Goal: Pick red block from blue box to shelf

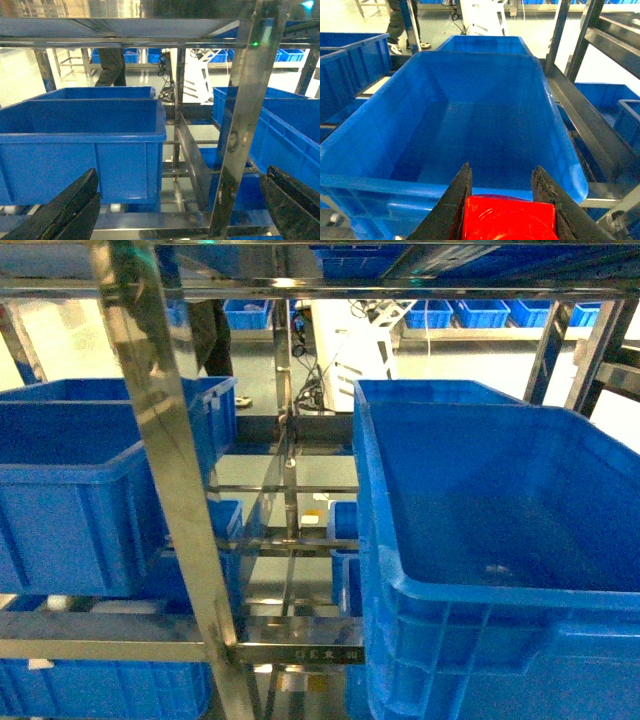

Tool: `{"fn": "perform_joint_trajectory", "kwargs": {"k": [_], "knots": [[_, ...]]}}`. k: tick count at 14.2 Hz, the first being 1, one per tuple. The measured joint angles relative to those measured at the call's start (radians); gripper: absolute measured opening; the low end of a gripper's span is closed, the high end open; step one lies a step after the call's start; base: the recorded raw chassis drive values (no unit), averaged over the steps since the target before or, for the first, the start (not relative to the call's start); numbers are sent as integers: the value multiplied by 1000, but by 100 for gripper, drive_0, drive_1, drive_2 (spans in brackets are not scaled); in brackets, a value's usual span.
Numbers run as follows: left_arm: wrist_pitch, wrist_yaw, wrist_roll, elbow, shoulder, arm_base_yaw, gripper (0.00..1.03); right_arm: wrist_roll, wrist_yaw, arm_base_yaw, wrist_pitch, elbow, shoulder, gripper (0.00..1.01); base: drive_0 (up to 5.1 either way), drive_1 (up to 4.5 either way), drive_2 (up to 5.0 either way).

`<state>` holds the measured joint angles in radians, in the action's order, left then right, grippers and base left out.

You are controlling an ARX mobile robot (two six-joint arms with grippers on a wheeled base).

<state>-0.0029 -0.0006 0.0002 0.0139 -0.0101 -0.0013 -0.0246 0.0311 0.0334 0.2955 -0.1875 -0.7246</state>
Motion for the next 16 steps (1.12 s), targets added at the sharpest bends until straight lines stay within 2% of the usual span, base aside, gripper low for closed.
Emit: {"fn": "perform_joint_trajectory", "kwargs": {"k": [2,5,9,16], "knots": [[-2,0,0,0,0,0,98,0,0,0,3,0,0,29,384,35,-336],[1,0,0,0,0,1,98,0,-2,0,3,0,1,29,0,0,0],[0,0,0,0,0,1,98,0,-2,0,3,0,1,29,6,424,-413],[-1,0,0,0,0,1,98,0,-2,0,3,0,0,29,0,0,0]]}}
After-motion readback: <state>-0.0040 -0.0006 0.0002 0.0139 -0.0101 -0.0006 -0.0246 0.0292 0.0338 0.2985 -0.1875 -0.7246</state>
